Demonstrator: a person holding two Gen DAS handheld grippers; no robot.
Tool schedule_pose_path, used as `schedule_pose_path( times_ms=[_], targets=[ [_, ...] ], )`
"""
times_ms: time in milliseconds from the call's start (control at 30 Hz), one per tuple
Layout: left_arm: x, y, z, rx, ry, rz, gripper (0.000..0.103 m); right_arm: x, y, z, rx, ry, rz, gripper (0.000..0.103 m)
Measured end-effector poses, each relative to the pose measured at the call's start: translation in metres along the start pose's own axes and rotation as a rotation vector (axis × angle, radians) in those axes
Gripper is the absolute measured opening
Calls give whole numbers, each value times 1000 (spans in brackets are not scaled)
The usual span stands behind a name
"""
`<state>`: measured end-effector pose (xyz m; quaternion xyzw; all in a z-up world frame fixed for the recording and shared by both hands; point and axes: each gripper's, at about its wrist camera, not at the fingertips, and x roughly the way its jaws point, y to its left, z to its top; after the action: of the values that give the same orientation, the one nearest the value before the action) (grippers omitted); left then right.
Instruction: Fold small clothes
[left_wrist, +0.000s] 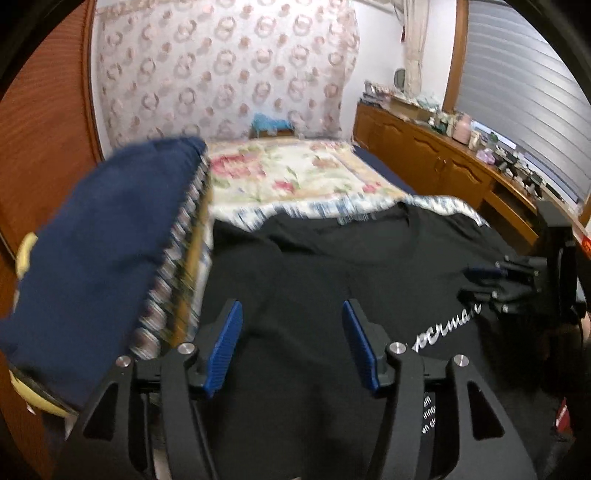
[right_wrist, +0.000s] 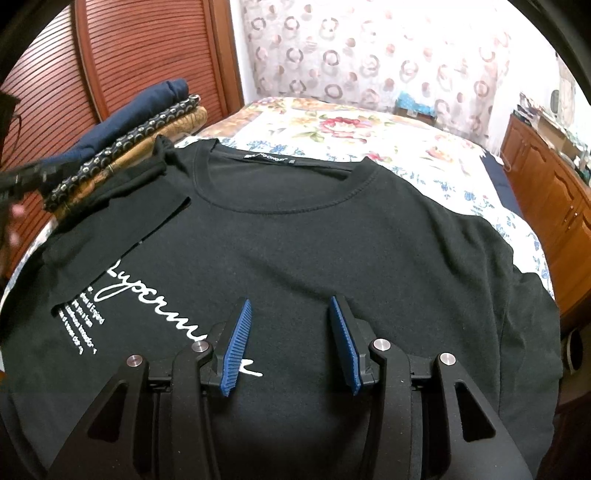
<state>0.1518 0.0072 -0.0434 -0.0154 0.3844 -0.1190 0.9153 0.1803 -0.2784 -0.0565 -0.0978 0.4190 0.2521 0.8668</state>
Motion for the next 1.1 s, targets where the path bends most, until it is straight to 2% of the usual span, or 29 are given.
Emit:
schedule_pose_path(
  times_ms=[400, 600, 767, 900, 933, 967, 1100],
  targets=[
    [29, -20, -20, 40, 124, 15, 55, 0, 3, -1, -14, 4, -17, 46],
    [30, -21, -26, 68, 106, 33, 56, -12, -3, -1, 0, 18, -36, 46],
    [32, -21, -26, 70, 108, 21, 59, -46, -30, -10, 64, -28, -69, 48],
    [35, -23, -23, 77, 114, 2, 68, -74, -66, -23, 135, -57, -151, 48],
    [36, -25, -23, 85, 118, -9, 73, -81, -76, -28, 157, -58, -167, 48],
    [37, -28, -24, 100, 123, -5, 75, -86, -84, -32, 174, -58, -178, 48],
    [37, -31, -24, 100, 123, -7, 76, -102, -120, -60, 258, -35, -249, 48]
  ],
)
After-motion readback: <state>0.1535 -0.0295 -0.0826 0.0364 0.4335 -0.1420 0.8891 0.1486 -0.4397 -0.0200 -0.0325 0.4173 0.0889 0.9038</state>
